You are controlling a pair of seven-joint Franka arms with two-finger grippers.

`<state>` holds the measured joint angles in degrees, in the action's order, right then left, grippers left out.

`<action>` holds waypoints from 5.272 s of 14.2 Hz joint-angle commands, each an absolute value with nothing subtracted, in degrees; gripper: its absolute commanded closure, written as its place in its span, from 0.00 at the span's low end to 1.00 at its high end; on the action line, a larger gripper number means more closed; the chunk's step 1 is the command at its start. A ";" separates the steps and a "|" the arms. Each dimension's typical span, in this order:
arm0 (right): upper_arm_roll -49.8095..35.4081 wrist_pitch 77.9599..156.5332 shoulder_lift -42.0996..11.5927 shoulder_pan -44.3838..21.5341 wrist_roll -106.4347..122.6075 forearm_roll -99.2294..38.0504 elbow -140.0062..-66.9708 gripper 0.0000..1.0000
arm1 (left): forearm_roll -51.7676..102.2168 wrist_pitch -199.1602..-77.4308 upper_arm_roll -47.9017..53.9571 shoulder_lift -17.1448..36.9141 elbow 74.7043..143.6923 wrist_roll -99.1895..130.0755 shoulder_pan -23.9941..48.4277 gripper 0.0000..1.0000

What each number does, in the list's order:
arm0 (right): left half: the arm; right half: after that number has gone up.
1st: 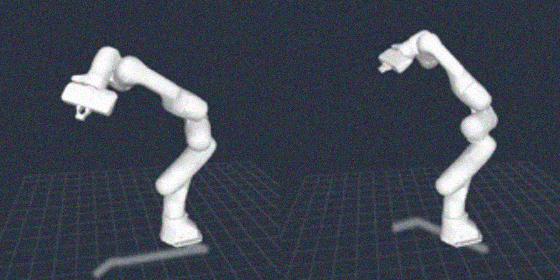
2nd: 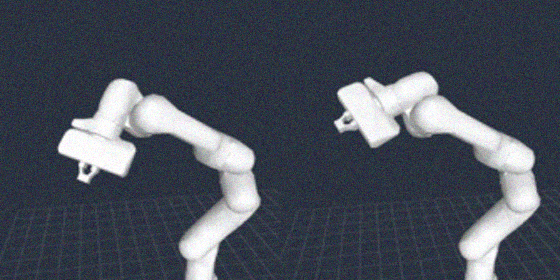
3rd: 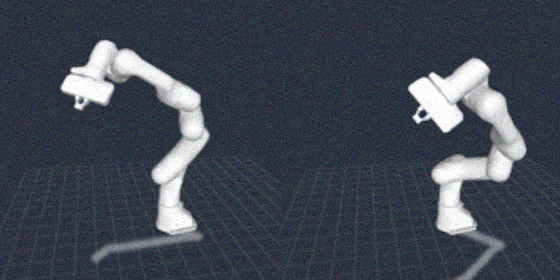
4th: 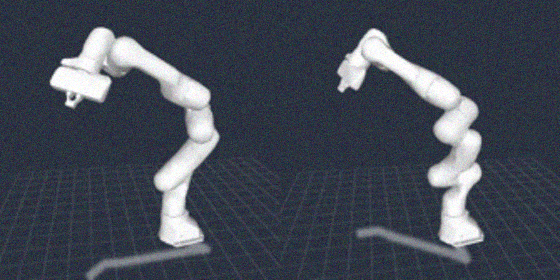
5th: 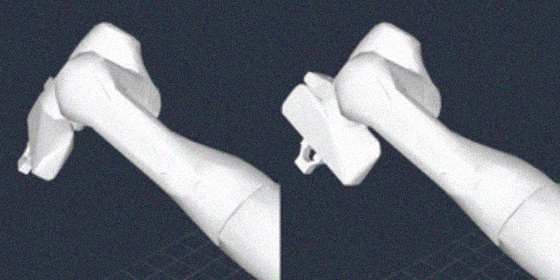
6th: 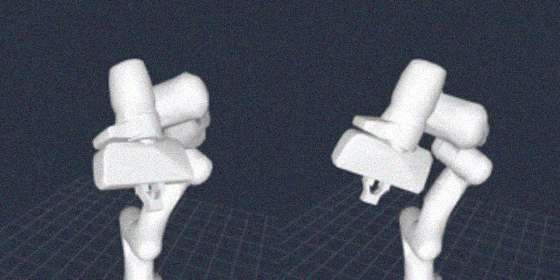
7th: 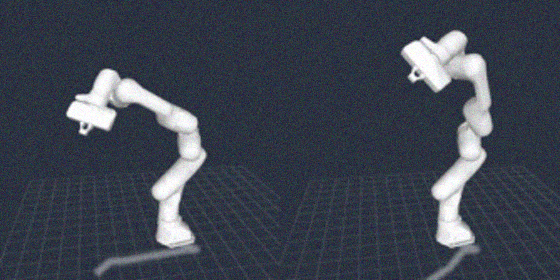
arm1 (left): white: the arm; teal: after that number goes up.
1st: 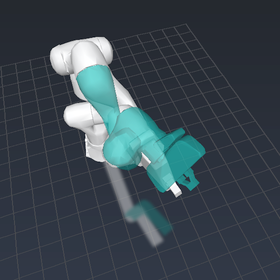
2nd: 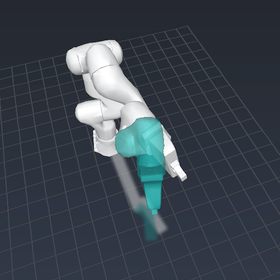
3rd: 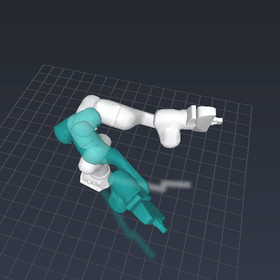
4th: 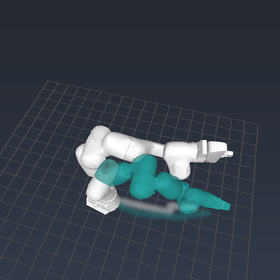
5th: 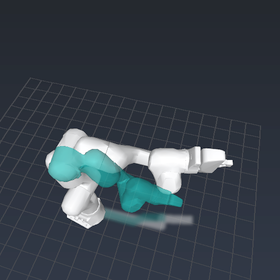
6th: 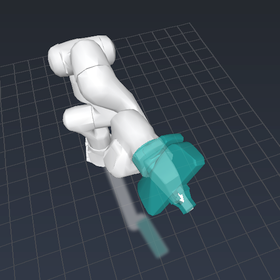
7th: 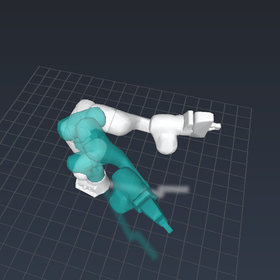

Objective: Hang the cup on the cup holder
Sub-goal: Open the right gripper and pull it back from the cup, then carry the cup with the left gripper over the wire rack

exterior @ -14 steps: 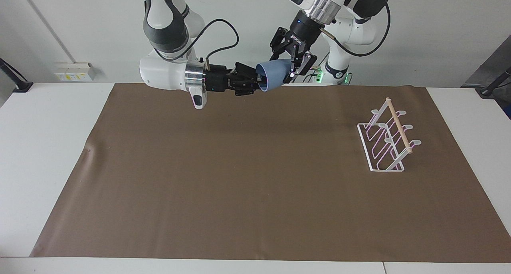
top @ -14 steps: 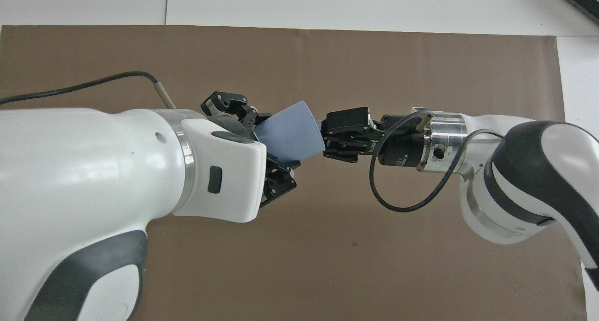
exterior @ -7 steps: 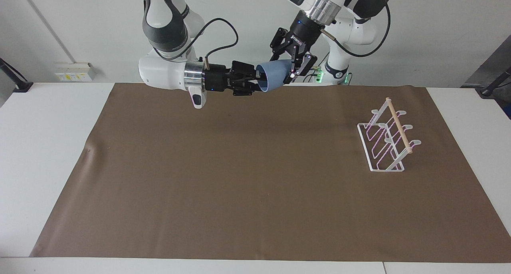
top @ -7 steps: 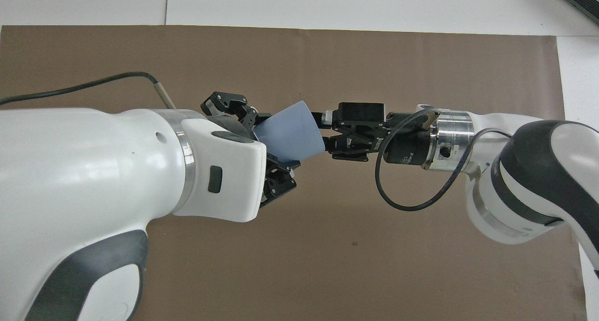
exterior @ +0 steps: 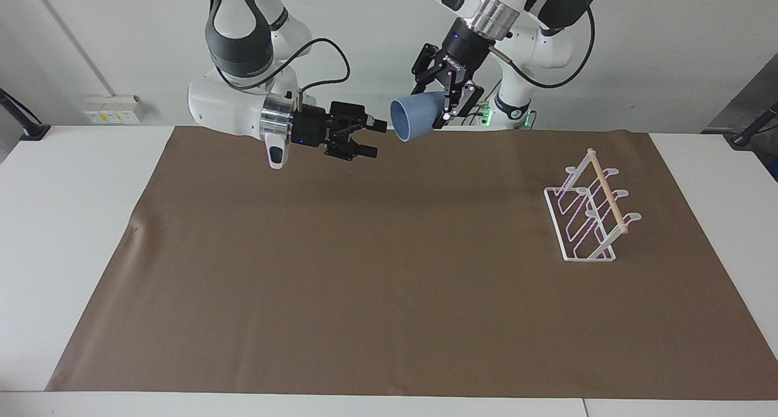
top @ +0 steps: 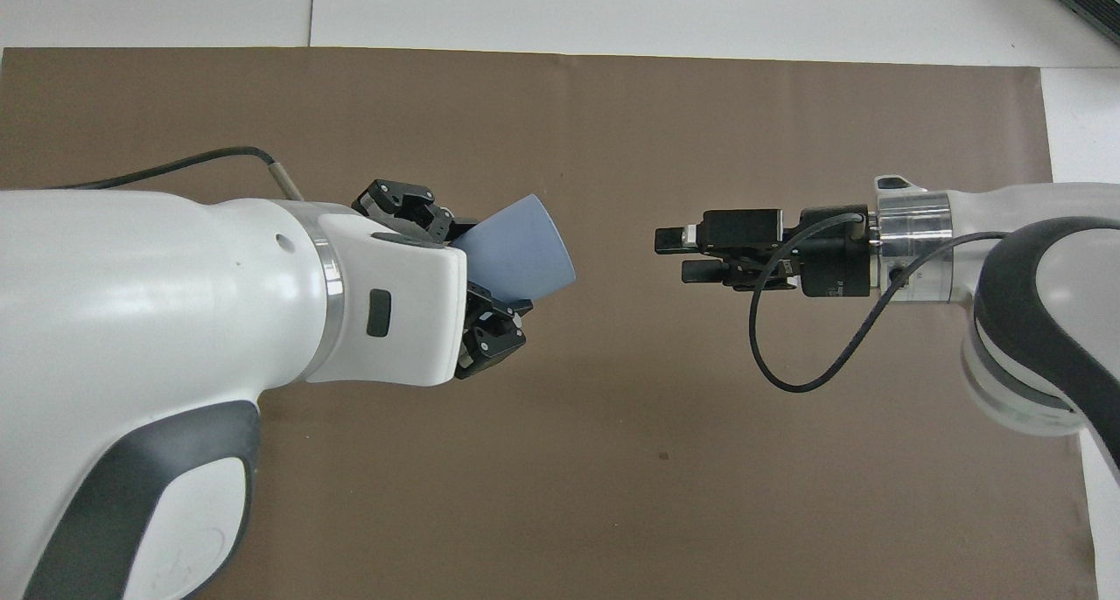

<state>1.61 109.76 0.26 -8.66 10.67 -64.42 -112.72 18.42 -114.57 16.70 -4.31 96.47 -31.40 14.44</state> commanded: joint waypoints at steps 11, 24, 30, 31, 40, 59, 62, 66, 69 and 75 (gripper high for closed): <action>0.35 112.86 3.07 -4.66 -2.35 -2.13 -110.04 0.00 | -7.89 -102.05 16.61 -7.65 102.12 -39.89 2.99 1.00; 1.23 90.27 4.13 -0.79 -10.63 -1.85 -90.79 0.00 | -40.84 -98.43 16.79 -1.76 109.07 -60.09 4.22 1.00; 1.14 88.33 5.10 0.53 -10.55 -2.11 -92.20 0.00 | -49.57 -104.23 16.70 1.32 110.83 -60.91 3.61 1.00; 1.14 88.24 5.10 0.61 -10.46 -2.02 -92.28 0.00 | -49.83 -104.41 16.61 1.23 110.92 -60.91 3.52 1.00; -0.43 89.30 5.72 -0.09 -6.50 2.02 -92.73 0.00 | -51.59 -111.79 16.61 -0.44 117.85 -60.73 1.06 1.00; -0.44 88.77 6.50 -0.09 -7.03 1.06 -94.57 0.00 | -51.77 -120.32 16.61 -1.14 120.94 -65.21 -3.25 0.06; -0.35 88.59 6.68 0.17 -6.86 1.05 -94.66 0.00 | -51.59 -119.89 16.61 -0.97 120.59 -65.30 -3.25 0.05; -0.35 88.95 6.59 0.09 -6.59 1.05 -94.57 0.00 | -45.98 -114.45 16.61 0.43 115.33 -65.13 -2.55 0.00; 0.26 89.21 6.59 0.09 -6.15 1.05 -94.57 0.00 | -37.84 -108.91 16.70 0.88 109.00 -63.82 -2.46 0.00; 4.72 90.53 5.98 -4.29 -6.07 1.66 -94.13 0.00 | -23.06 -101.01 16.61 -0.44 101.97 -49.87 -3.08 0.00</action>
